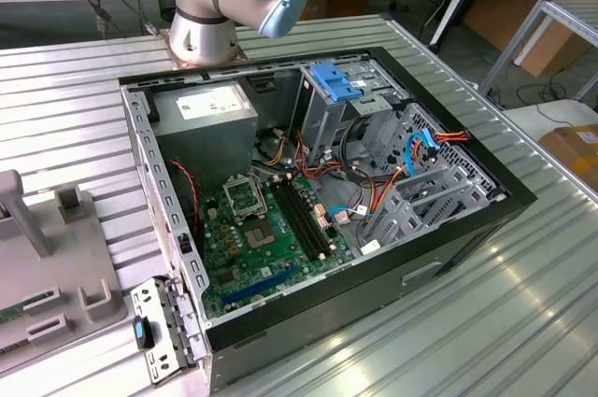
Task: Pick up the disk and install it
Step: 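Reach for the disk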
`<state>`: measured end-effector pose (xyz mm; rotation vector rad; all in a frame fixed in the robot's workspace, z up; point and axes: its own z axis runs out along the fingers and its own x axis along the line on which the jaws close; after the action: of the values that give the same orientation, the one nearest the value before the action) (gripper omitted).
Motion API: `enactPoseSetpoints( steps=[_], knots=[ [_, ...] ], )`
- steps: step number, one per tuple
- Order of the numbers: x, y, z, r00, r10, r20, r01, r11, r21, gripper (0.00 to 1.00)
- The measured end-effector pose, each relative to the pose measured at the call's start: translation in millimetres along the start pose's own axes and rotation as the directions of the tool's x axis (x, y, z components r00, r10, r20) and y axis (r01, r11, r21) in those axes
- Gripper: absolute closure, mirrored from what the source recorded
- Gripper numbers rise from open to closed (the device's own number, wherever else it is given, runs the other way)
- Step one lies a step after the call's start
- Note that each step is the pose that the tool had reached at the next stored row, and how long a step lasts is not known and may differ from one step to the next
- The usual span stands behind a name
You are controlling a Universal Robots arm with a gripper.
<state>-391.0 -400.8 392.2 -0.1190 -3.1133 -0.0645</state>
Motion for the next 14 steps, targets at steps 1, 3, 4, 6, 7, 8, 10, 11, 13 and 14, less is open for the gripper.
enactPoseSetpoints(
  steps=[1,3,4,6,7,8,10,11,13,14],
  knots=[
    [0.3,1.0,0.1,1.0,0.0,0.0001,0.0,1.0,-0.0001,0.89],
    [0.9,3.5,0.2,1.0,0.0,0.0,0.0,1.0,0.0,0.89],
    [1.1,4.3,0.2,1.0,0.0,0.0,0.0,1.0,0.0,0.89],
    [1.6,6.0,0.3,1.0,0.0,0.0001,0.0,1.0,0.0,0.89],
    [1.8,6.6,0.3,1.0,0.0,0.0,0.0,1.0,0.0,0.89],
    [1.9,6.9,0.4,1.0,0.0,0.0001,0.0,1.0,-0.0001,0.89],
    [1.9,7.0,0.4,1.0,0.0,0.0001,0.0,1.0,-0.0001,0.89],
    [1.9,7.1,0.4,1.0,0.0,0.0001,0.0,1.0,0.0,0.89],
    [2.0,7.1,0.4,1.0,0.0,0.0,0.0,1.0,0.0,0.89],
    [2.0,7.1,0.4,1.0,0.0,0.0001,0.0,1.0,-0.0001,0.89]
  ],
)
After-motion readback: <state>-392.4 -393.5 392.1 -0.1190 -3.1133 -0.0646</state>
